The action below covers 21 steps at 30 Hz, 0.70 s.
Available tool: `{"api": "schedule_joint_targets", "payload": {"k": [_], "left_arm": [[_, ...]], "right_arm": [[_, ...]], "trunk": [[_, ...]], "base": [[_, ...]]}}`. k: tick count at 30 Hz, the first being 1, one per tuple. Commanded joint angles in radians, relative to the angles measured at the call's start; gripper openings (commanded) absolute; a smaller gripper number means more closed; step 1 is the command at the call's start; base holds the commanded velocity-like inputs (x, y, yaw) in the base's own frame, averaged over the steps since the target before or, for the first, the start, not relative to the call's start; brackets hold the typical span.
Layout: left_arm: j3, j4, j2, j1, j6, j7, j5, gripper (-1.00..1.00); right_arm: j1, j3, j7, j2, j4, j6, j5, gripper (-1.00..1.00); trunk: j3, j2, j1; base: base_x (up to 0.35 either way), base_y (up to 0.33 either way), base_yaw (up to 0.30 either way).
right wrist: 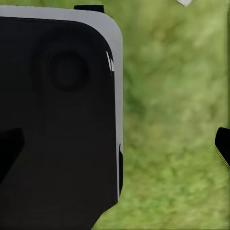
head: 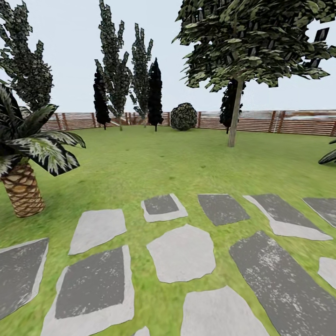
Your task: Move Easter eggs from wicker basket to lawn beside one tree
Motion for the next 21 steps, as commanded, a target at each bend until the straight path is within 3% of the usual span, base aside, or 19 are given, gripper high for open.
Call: {"api": "schedule_joint_targets", "payload": {"k": [1, 21], "left_arm": [[0.0, -0.001, 0.0, 0.0, 0.0, -0.003, 0.0, 1.0], [0.0, -0.001, 0.0, 0.0, 0.0, -0.003, 0.0, 1.0]], "right_arm": [[-0.001, 0.001, 0.001, 0.0, 0.001, 0.001, -0.002, 1.0], [-0.001, 0.001, 0.001, 0.0, 0.001, 0.002, -0.002, 1.0]], "trunk": [[-0.001, 0.0, 0.001], [-0.001, 0.0, 0.001]], "base": [[0.34, 0.0, -0.003], [0.34, 0.0, 0.0]]}}
